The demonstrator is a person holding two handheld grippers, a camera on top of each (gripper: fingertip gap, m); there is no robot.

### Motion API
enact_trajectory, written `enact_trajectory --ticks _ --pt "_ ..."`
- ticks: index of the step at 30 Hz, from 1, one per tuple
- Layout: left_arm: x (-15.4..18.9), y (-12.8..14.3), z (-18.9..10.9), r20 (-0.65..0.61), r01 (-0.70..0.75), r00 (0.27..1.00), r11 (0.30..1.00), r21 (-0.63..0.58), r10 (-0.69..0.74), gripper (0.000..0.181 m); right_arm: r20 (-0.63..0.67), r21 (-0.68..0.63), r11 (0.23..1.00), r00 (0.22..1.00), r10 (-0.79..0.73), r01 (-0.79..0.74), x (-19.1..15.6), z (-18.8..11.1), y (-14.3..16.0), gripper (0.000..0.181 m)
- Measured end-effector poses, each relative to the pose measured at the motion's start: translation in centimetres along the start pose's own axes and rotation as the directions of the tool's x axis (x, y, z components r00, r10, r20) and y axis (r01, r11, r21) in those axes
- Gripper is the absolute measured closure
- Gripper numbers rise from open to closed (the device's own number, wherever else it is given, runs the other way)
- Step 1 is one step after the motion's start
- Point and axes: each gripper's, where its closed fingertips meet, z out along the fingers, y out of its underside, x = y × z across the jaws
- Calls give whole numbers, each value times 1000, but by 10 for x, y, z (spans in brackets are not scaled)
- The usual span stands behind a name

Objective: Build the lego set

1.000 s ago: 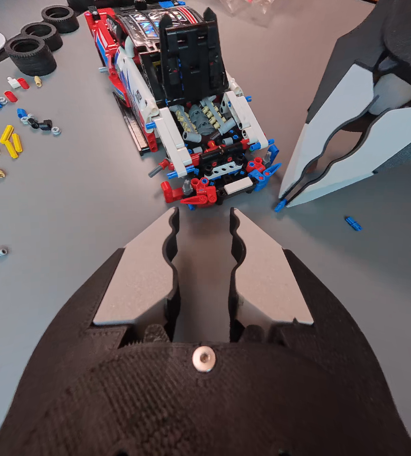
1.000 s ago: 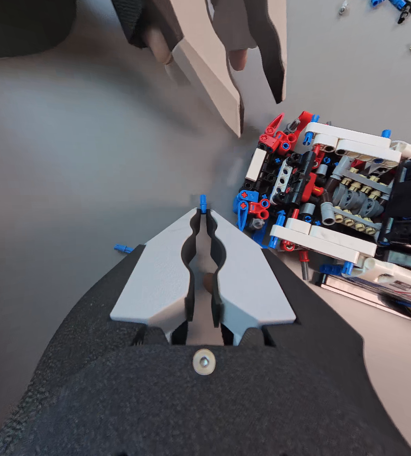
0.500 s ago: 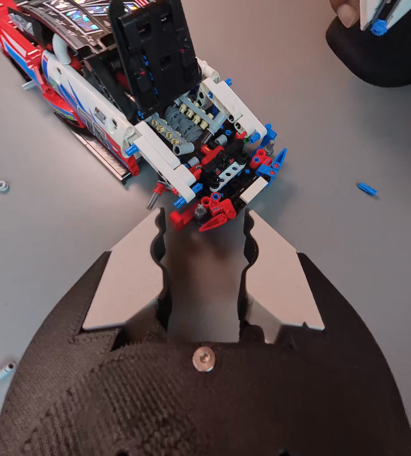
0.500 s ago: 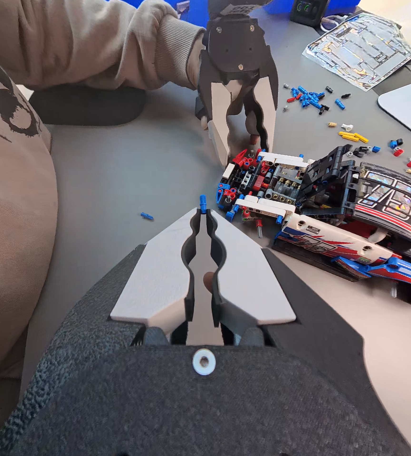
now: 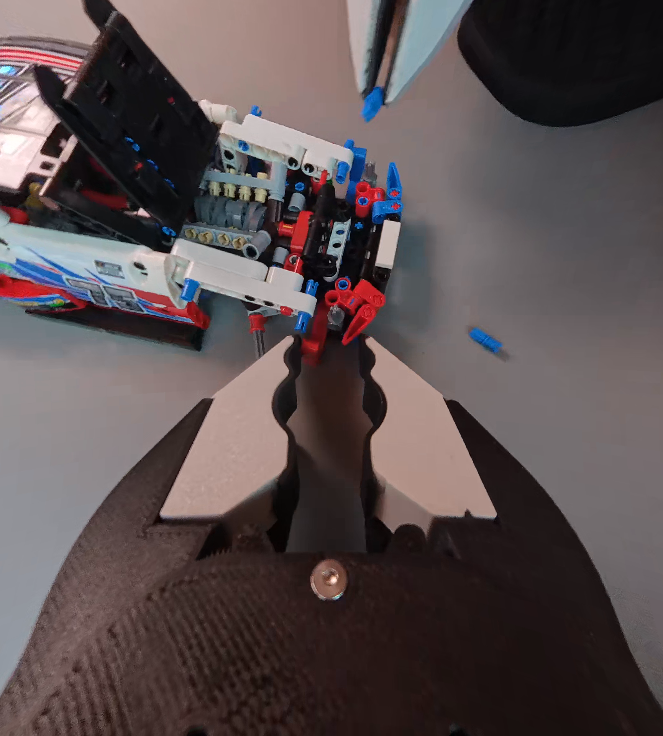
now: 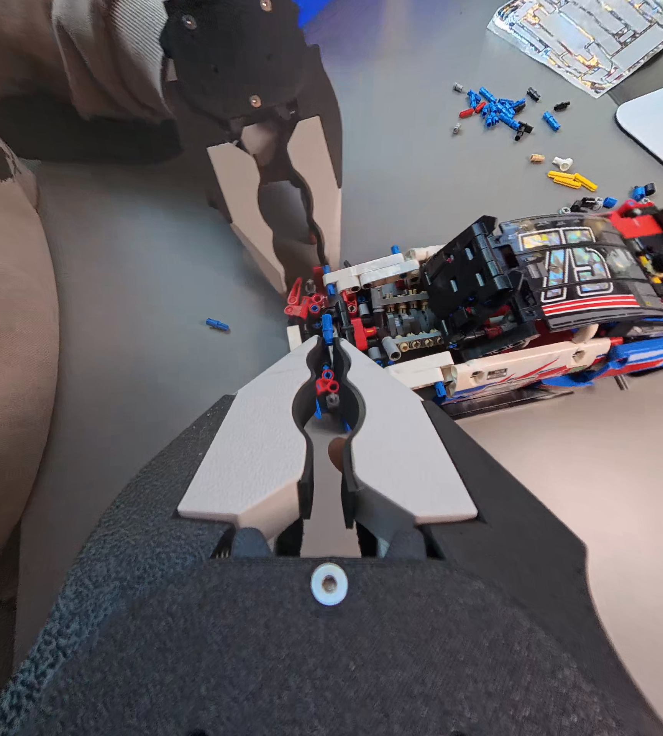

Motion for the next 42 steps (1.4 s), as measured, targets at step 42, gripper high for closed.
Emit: enact_trajectory --ticks 42 --pt "54 -113 -64 -579 456 808 737 498 -110 180 23 365 915 980 -195 174 -53 -24 -66 177"
